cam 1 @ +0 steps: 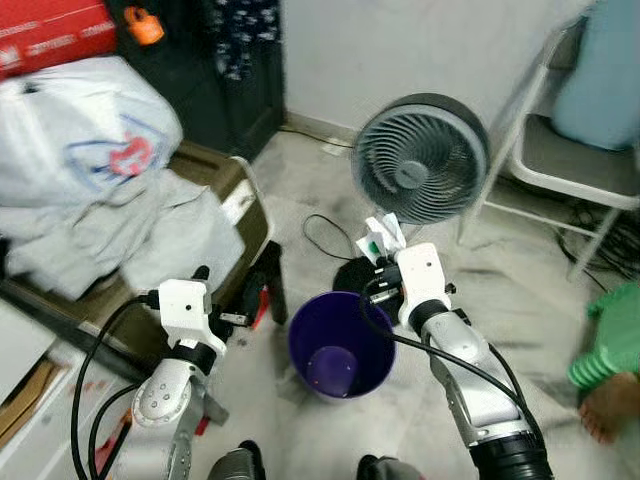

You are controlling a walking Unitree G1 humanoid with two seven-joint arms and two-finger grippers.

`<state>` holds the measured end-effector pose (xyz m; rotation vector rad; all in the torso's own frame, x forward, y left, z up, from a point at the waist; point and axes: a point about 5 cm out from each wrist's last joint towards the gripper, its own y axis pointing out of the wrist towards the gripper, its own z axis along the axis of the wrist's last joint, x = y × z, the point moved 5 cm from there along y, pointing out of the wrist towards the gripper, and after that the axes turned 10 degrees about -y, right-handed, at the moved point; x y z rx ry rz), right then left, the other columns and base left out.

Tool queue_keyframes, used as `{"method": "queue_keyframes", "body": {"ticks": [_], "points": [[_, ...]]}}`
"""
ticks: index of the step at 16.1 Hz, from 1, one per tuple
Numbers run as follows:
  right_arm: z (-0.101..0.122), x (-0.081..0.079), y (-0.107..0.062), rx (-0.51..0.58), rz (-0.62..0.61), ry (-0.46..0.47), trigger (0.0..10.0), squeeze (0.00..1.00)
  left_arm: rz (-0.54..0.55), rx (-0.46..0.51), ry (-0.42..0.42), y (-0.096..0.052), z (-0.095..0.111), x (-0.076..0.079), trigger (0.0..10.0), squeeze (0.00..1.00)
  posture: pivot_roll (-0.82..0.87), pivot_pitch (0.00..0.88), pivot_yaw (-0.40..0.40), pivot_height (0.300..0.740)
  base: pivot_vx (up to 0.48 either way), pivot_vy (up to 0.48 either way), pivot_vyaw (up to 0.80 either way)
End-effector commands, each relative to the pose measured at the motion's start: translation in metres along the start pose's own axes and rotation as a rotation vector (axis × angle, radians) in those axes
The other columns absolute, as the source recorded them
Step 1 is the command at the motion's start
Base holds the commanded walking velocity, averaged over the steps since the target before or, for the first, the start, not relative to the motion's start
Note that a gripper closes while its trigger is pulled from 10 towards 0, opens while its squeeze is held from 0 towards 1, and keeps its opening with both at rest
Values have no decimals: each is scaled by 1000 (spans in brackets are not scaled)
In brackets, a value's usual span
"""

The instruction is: Clean up the room

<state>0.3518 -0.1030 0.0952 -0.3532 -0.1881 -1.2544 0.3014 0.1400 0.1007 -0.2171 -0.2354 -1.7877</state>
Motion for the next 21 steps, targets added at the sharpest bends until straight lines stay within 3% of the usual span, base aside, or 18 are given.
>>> {"method": "queue_keyframes", "body": {"ticks": [1, 7, 9, 11, 14, 16, 17, 21], "points": [[-6, 4, -1, -25, -15, 12, 10000, 0, -60, -1, 0, 1, 2, 11, 10000, 0, -113, 154, -14, 740, 0, 0, -663], [-5, 1, -1, -31, -12, 17, 10000, 0, -227, -109, 30, -2, -16, 31, 10000, 0, -122, 167, -5, 740, 0, 0, 0], [-7, -2, 1, -45, -7, 17, 10000, 0, -224, -111, 36, 0, -16, 28, 10000, 0, -125, 175, 1, 740, 0, 0, 0], [-14, -11, -1, -101, -6, 15, 10000, 0, -241, -123, 81, -6, -15, 26, 10000, 0, -121, 203, 11, 740, 0, 0, 0], [-34, -28, -11, -187, 5, 44, 10000, 0, -243, -171, 82, -21, -23, 21, 10000, 0, -112, 249, 52, 740, 0, 0, 0], [-37, -38, -9, -231, 11, 56, 10000, 0, -259, -182, 108, -24, -20, 19, 10000, 0, -105, 271, 63, 740, 0, 0, 0], [-43, -40, -7, -261, 19, 17, 10000, 0, -238, -176, 113, -22, -16, 16, 10000, 0, -83, 305, 81, 740, 0, 0, 0], [-56, -38, 5, -345, -42, 58, 10000, 0, -218, -215, 152, -40, -10, -1, 10000, 0, -28, 355, 119, 740, 0, 0, 0]]}}
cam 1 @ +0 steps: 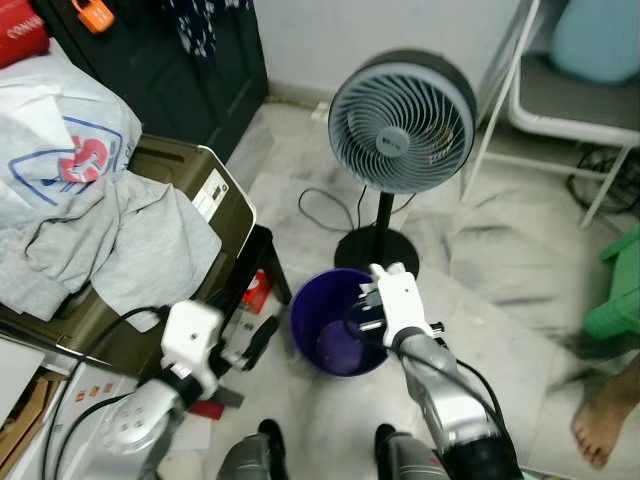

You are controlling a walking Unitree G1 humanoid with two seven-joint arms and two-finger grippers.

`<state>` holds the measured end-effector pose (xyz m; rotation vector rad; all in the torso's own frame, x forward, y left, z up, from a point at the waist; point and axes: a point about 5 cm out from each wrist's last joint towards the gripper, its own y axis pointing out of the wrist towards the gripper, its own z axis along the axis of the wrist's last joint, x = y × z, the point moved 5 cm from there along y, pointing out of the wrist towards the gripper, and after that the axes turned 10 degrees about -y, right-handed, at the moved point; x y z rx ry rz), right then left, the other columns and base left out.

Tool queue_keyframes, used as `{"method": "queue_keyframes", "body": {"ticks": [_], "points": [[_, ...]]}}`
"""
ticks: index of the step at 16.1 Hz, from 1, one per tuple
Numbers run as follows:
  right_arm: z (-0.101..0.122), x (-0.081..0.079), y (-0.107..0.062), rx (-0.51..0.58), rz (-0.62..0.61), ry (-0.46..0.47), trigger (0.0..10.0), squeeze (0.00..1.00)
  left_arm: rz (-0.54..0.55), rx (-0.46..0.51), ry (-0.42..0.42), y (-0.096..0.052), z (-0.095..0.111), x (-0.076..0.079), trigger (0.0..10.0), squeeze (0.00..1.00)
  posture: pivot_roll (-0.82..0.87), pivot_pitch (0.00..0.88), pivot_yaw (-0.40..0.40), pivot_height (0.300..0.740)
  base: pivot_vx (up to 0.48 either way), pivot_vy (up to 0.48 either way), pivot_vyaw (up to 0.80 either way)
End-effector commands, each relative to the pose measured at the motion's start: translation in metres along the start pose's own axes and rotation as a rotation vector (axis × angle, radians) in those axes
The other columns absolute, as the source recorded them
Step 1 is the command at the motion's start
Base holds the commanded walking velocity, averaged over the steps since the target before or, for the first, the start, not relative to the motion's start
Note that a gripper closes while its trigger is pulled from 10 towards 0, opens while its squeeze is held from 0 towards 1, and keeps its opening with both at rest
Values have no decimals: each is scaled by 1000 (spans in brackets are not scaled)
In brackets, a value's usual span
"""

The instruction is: Clean up the room

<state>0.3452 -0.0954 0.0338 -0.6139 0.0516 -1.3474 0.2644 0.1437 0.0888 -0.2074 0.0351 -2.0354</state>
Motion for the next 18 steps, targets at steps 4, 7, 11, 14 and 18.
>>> {"method": "queue_keyframes", "body": {"ticks": [4, 7, 11, 14, 18], "points": [[2, -29, 11, -26, 41, 13, 10000, 0, 32, -32, 21, -16, 3, -13, 10000, 0, 4, 399, 159, 740, 0, 0, 0], [4, -39, 20, -39, 59, 31, 10000, 0, 42, -34, 31, -17, 6, -15, 10000, 0, 17, 403, 168, 740, 0, 0, 0], [-4, -53, 23, -86, 88, 38, 10000, 0, 43, -45, 38, -18, 7, -17, 10000, 0, 20, 407, 170, 740, 0, 0, 0], [-14, -45, 27, -132, 18, -13, 10000, 0, 38, -49, 34, -18, 5, -13, 10000, 0, 30, 401, 167, 740, 0, 0, 0], [-21, -4, 30, -163, -167, -32, 10000, 0, 51, -46, 42, -20, 8, -18, 10000, 0, 30, 400, 161, 740, 0, 0, 0]]}}
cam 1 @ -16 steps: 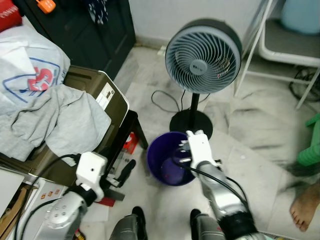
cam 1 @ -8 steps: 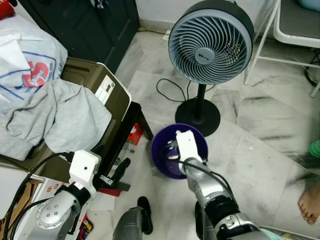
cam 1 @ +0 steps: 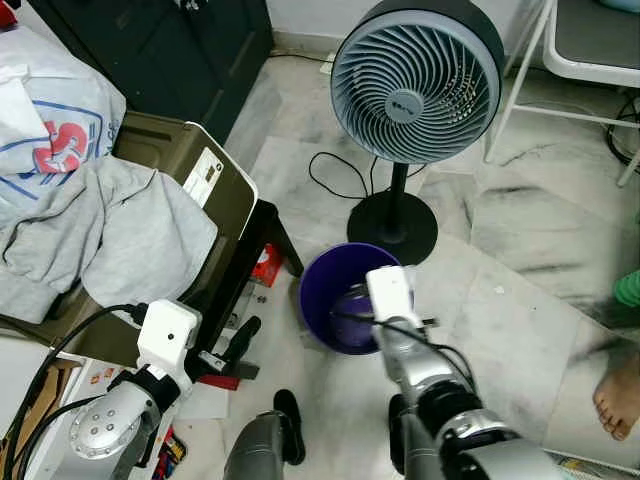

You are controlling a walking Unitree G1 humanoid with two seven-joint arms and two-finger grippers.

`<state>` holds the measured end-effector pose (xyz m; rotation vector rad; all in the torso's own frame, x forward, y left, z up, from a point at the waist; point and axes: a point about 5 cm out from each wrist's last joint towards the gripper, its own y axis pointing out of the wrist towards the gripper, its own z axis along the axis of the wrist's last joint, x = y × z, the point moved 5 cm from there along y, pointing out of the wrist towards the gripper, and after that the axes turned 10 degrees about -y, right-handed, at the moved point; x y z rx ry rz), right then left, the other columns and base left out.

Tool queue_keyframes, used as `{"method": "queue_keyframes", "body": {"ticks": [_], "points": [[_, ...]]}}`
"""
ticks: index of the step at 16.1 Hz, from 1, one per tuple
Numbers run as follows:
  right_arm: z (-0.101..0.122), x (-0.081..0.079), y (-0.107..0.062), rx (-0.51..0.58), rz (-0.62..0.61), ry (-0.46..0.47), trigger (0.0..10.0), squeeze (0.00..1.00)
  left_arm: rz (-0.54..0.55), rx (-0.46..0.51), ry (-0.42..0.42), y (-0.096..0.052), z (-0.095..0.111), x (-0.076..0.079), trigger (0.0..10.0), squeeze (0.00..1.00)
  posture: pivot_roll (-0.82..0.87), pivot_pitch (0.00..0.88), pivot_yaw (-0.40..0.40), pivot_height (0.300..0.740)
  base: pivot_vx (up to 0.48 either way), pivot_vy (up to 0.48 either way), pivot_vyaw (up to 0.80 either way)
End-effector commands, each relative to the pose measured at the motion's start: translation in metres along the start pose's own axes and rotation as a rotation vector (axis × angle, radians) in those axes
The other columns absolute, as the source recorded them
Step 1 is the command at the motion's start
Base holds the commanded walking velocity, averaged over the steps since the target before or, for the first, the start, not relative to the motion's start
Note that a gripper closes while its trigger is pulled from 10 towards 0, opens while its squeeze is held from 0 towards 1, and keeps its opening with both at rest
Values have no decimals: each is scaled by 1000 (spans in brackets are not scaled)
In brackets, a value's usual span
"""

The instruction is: Clean up the room

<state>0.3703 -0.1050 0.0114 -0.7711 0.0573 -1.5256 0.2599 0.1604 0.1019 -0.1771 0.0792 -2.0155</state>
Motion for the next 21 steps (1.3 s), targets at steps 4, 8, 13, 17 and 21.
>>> {"method": "queue_keyframes", "body": {"ticks": [4, 8, 13, 17, 21], "points": [[3, 4, 1, 36, -15, 3, 10000, 0, 26, -30, 4, -5, -6, -6, 10000, 0, 19, 396, 165, 740, 0, 0, 0], [22, -8, -2, 112, 29, 20, 10000, 0, 27, -27, 8, -5, -5, -7, 10000, 0, 26, 396, 171, 740, 0, 0, 0], [34, -26, -9, 156, 73, 43, 10000, 0, 28, -28, 14, -5, -4, -8, 10000, 0, 27, 395, 178, 740, 0, 0, 0], [36, -30, -10, 162, 84, 42, 10000, 0, 26, -27, 17, -4, -4, -9, 10000, 0, 31, 396, 180, 740, 0, 0, 0], [41, -27, -9, 172, 71, 47, 10000, 1000, 22, -30, 16, -5, -5, -7, 10000, 0, 36, 392, 183, 740, 0, 0, 0]]}}
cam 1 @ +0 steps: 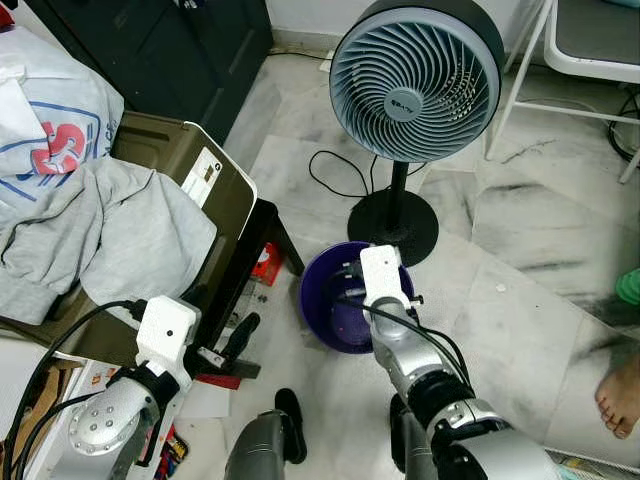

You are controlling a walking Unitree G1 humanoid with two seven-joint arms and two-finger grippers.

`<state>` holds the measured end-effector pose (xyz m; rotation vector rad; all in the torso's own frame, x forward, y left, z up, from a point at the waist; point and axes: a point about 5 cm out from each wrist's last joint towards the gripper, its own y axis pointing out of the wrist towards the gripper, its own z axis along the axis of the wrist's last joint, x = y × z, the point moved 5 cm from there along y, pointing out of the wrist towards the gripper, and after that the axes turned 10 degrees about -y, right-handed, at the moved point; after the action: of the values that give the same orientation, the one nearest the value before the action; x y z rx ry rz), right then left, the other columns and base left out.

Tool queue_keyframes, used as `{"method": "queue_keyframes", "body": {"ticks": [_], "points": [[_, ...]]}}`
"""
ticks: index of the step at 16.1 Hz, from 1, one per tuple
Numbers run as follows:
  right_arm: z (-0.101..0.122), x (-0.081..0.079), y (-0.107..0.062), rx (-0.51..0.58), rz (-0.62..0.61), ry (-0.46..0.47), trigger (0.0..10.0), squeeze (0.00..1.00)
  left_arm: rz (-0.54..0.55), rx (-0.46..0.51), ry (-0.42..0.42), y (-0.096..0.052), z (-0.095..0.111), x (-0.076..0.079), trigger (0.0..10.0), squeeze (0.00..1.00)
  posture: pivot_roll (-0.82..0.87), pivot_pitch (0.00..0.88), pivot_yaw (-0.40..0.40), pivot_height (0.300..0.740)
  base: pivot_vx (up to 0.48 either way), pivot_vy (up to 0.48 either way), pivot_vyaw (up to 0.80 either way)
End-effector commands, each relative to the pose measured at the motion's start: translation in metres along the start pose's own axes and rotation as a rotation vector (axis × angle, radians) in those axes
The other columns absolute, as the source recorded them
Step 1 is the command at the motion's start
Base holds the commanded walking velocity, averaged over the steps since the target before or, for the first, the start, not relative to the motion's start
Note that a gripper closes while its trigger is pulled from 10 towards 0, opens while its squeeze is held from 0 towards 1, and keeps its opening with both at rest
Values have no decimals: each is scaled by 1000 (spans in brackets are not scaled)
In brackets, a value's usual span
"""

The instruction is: Clean up the room

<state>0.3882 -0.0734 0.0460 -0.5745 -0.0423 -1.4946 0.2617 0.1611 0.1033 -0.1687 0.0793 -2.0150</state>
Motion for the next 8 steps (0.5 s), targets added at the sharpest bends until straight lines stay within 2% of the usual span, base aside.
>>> {"method": "queue_keyframes", "body": {"ticks": [1, 8], "points": [[-6, -14, -4, -21, 35, 4, 10000, 1000, 22, -33, 10, -6, -6, -6, 10000, 0, 37, 394, 184, 740, 0, 0, 0], [-1, -12, -4, 10, 29, 33, 10000, 1000, 28, -30, 14, -4, -6, -7, 10000, 0, 34, 389, 184, 740, 0, 0, 0]]}}
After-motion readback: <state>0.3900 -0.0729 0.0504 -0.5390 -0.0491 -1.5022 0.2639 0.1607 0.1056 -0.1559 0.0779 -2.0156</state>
